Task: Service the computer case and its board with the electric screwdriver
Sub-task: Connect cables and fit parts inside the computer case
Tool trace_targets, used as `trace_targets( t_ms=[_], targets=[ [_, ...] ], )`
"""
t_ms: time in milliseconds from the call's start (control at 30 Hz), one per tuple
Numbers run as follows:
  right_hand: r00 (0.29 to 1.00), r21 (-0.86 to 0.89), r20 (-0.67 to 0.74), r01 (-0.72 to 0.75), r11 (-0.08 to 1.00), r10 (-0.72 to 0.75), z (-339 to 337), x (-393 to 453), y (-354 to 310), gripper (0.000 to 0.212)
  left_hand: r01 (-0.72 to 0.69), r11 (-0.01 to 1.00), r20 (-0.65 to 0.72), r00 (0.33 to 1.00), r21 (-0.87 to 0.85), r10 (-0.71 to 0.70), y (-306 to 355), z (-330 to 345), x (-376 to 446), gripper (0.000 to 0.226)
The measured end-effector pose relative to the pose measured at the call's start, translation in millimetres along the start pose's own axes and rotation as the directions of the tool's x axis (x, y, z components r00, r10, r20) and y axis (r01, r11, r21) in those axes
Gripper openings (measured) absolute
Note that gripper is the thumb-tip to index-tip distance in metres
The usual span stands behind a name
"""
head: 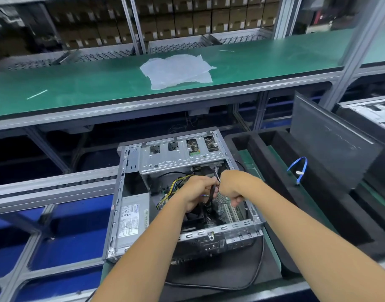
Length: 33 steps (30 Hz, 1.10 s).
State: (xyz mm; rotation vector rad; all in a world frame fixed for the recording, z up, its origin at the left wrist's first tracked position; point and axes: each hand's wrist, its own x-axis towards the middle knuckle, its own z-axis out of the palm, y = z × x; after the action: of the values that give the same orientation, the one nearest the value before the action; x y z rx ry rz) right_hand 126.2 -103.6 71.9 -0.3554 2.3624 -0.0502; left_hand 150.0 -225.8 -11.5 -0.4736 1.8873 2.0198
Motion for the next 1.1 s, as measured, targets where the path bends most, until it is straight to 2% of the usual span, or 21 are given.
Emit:
trace_targets(
  t_ms=[100, 167, 233, 333, 367, 433, 500, 533, 567, 600, 633, 667, 733, 767, 867, 967, 1100],
  targets=[
    [0.993, -0.068, 0.089, -0.066, 0.995, 0.072, 9.1, 3.0, -1.7, 0.055, 0.027, 1.000, -0.056, 0.998, -0.010, -0.027, 0.7, -0.6, -2.6, 0.023],
    [0.990, -0.067, 0.115, -0.076, 0.995, 0.083, 13.4, 9.3, -2.8, 0.058, 0.020, 0.999, -0.075, 0.997, 0.029, -0.018, 0.2, -0.1, -5.1, 0.024],
    [0.996, 0.015, 0.056, -0.073, 0.997, 0.072, 16.0, 13.8, -5.8, 0.050, 0.025, 0.999, -0.076, 0.997, 0.045, -0.022, -0.4, 0.3, -7.1, 0.027],
    [0.995, 0.141, -0.099, -0.006, 0.990, 0.020, 16.9, 19.3, -9.9, 0.012, 0.033, 0.995, -0.034, 0.999, 0.097, -0.030, -0.2, -0.7, -8.2, 0.045],
    [0.994, 0.129, -0.112, 0.010, 0.992, 0.004, 15.3, 16.0, -10.9, 0.007, 0.015, 0.992, -0.026, 1.000, 0.125, -0.011, 0.3, -0.2, -10.0, 0.045],
    [0.994, 0.134, -0.103, -0.027, 0.991, 0.041, 12.0, 15.7, -10.4, 0.015, -0.040, 0.984, -0.036, 0.998, 0.171, 0.047, 0.3, 2.6, -12.0, 0.047],
    [0.996, -0.025, -0.084, 0.015, 1.000, -0.018, 9.1, 11.8, -14.2, 0.026, -0.080, 0.986, -0.123, 0.988, 0.148, 0.098, -0.9, 6.5, -12.3, 0.053],
    [0.996, -0.056, -0.084, 0.032, 0.998, -0.037, 11.1, 11.9, -13.5, 0.029, -0.091, 0.990, -0.195, 0.975, 0.104, 0.111, -1.1, 7.0, -10.6, 0.046],
    [0.994, -0.013, -0.103, 0.035, 0.999, -0.036, 12.6, 13.6, -12.7, 0.029, -0.107, 0.993, -0.269, 0.956, 0.054, 0.118, -1.0, 6.1, -9.1, 0.034],
    [0.992, 0.101, -0.126, 0.025, 0.995, -0.012, 14.0, 15.5, -8.8, 0.028, -0.125, 0.992, -0.334, 0.935, 0.013, 0.122, -0.6, 4.6, -8.2, 0.023],
    [0.989, 0.293, -0.145, 0.021, 0.956, 0.023, 16.3, 17.8, -4.4, 0.025, -0.146, 0.989, -0.387, 0.913, -0.021, 0.126, -0.7, 2.1, -6.7, 0.016],
    [0.977, 0.411, -0.214, 0.090, 0.907, 0.000, 18.2, 19.6, 0.8, 0.022, -0.168, 0.985, -0.432, 0.892, -0.036, 0.136, -0.5, 0.1, -6.0, 0.012],
    [0.925, 0.374, -0.379, 0.175, 0.911, -0.023, 21.9, 17.7, 7.3, 0.013, -0.208, 0.978, -0.488, 0.855, -0.012, 0.176, -0.5, -2.3, -5.5, 0.014],
    [0.918, 0.364, -0.396, 0.170, 0.916, -0.014, 21.3, 18.4, 9.1, 0.006, -0.229, 0.973, -0.498, 0.842, 0.017, 0.207, -0.7, -2.0, -4.6, 0.014],
    [0.899, 0.342, -0.437, 0.193, 0.919, -0.027, 20.3, 19.0, 8.7, 0.030, -0.310, 0.944, -0.460, 0.826, 0.111, 0.325, -0.6, 0.1, -4.1, 0.006],
    [0.870, 0.457, -0.484, 0.344, 0.820, -0.096, 19.3, 22.0, 16.3, 0.021, -0.400, 0.905, -0.385, 0.820, 0.146, 0.424, 1.0, -1.4, -5.4, 0.009],
    [0.824, 0.487, -0.521, 0.501, 0.715, -0.222, 22.5, 24.3, 25.4, 0.025, -0.414, 0.903, -0.336, 0.839, 0.115, 0.428, 3.7, -0.4, -6.6, 0.017]
  ],
)
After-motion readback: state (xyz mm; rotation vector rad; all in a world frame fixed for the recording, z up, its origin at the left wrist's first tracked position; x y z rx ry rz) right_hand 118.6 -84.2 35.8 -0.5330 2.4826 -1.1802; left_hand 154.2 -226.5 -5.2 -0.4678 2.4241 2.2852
